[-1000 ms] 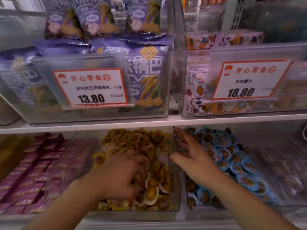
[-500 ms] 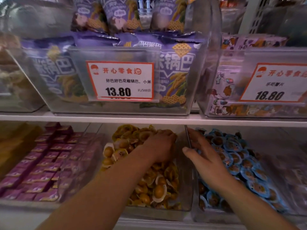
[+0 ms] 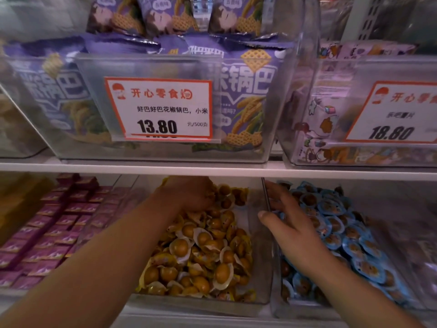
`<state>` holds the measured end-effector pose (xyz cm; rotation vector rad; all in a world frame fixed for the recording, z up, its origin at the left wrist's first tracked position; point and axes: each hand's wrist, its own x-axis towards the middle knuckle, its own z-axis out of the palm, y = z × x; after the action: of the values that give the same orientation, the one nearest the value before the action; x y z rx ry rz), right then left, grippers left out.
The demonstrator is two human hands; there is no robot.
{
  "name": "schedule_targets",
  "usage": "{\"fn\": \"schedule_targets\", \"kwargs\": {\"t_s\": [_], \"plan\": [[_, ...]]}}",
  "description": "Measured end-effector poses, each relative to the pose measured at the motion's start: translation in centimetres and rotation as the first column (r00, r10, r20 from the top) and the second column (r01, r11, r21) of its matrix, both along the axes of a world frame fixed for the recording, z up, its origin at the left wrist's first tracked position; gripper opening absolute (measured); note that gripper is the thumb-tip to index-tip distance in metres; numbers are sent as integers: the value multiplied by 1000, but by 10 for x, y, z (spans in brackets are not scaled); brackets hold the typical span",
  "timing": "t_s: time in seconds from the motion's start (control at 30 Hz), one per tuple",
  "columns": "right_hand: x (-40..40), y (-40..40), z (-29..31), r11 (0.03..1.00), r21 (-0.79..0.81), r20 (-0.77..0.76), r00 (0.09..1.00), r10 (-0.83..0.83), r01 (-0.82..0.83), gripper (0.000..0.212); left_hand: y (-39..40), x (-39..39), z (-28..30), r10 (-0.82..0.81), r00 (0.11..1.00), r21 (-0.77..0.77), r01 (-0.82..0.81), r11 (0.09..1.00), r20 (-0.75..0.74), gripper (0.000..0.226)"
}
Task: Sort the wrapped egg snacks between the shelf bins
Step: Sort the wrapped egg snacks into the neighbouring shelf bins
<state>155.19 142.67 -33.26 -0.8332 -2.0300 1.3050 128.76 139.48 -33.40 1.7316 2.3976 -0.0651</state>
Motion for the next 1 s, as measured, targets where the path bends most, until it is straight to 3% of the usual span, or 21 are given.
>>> {"fn": "schedule_targets", "kwargs": {"t_s": [0.07, 0.17, 0.23, 0.3, 0.4, 0.53, 0.63, 0.77, 0.87, 0.93, 1.0], "plan": [[0, -1, 1, 1000, -5, -2, 1000, -4, 4, 64, 1, 5, 3, -59, 998, -43, 59, 997, 10, 52], [-1, -2, 3, 1000, -6, -6, 1000, -15, 15, 67, 9, 27, -5, -197, 975, 166, 213, 963, -106, 41], [-2, -4, 4, 1000, -6, -14, 1000, -20, 20, 65, 20, 46, -15, -282, 959, 250, 282, 926, -37, 33], [-3, -4, 5, 1000, -5, -27, 999, -22, 22, 61, 32, 57, -26, -248, 968, 215, 233, 948, 43, 30], [-4, -4, 4, 1000, -8, -27, 999, -20, 20, 58, 47, 59, -47, -150, 986, 155, 161, 975, -77, 46], [-4, -2, 4, 1000, 1, -21, 1000, -17, 17, 61, 51, 62, -62, -70, 995, 250, 86, 964, -72, 64], [-3, -1, 4, 1000, 1, -12, 1000, -12, 12, 60, 46, 61, -65, -102, 994, 321, 113, 940, -49, 47], [-1, -2, 5, 1000, 2, 14, 1000, -2, 2, 64, 35, 55, -54, -227, 971, 237, 203, 950, 77, 31], [0, -2, 6, 1000, -1, 16, 1000, 3, -3, 70, 21, 41, -39, -109, 928, 281, 5, 960, 356, 25], [0, -3, 6, 1000, 1, 21, 1000, 1, -1, 70, 12, 25, -27, 42, 822, 303, -256, 918, 568, 13], [0, -3, 6, 1000, 5, 26, 1000, -2, 2, 70, 1, 6, -15, 160, 740, 251, -411, 876, 654, 22]]}}
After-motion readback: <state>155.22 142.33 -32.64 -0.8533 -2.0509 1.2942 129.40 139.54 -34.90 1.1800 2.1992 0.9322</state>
